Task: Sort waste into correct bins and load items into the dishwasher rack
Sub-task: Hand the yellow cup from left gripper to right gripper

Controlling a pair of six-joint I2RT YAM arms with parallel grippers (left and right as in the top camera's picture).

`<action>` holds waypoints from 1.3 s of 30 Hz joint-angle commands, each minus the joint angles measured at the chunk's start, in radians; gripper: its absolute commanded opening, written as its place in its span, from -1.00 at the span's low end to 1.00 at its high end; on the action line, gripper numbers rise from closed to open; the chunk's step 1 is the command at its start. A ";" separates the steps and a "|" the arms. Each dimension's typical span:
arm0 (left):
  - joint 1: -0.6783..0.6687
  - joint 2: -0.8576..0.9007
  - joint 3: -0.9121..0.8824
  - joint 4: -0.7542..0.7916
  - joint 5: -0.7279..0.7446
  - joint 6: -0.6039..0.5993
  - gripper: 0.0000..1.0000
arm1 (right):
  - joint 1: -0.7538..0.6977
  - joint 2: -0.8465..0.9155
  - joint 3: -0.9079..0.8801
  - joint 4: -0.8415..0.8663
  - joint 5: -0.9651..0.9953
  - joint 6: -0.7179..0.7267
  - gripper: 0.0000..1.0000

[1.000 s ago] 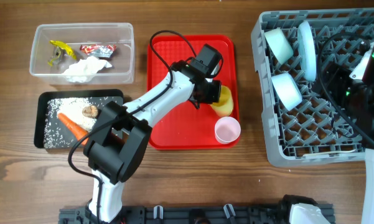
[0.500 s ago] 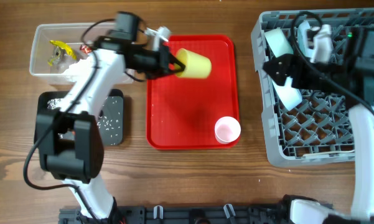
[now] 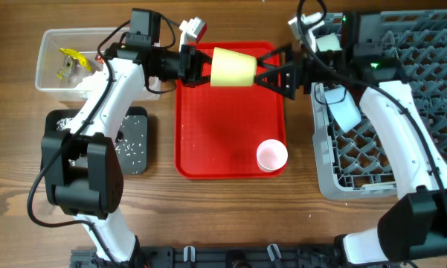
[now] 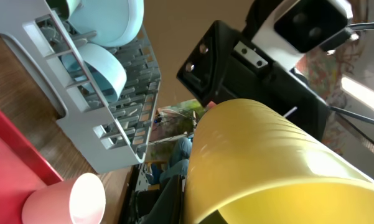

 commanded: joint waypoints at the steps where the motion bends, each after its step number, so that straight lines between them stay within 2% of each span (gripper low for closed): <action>1: -0.013 -0.021 0.003 0.004 0.039 0.020 -0.92 | 0.029 0.008 -0.001 0.049 0.052 0.106 0.99; 6: -0.013 -0.021 0.003 0.004 0.055 0.019 -0.92 | 0.045 0.013 -0.001 0.056 0.098 0.120 0.94; 12: -0.013 -0.021 0.003 0.004 0.055 0.020 -0.92 | 0.075 0.049 -0.001 0.066 0.105 0.127 0.38; 16: -0.013 -0.021 0.003 0.004 0.055 0.020 -0.92 | 0.083 0.064 -0.001 0.068 0.097 0.129 0.25; 22: -0.013 -0.021 0.003 0.004 0.053 0.019 -0.92 | 0.091 0.064 -0.001 0.085 0.097 0.143 -0.14; 23: -0.013 -0.021 0.003 0.004 0.053 0.020 -0.88 | 0.091 0.064 -0.001 0.088 0.097 0.148 -0.14; 25: -0.013 -0.021 0.003 0.004 0.053 0.020 -0.49 | 0.091 0.064 -0.001 0.096 0.097 0.156 -0.19; 26: -0.013 -0.021 0.003 0.004 0.052 0.020 -0.39 | 0.091 0.064 -0.001 0.100 0.097 0.156 -0.21; 34: -0.013 -0.021 0.003 0.004 0.052 0.020 -0.12 | 0.034 0.063 0.000 0.152 0.121 0.231 -0.24; 39: -0.013 -0.021 0.003 0.004 0.051 0.020 -0.09 | -0.039 0.058 0.000 0.114 0.264 0.230 -0.25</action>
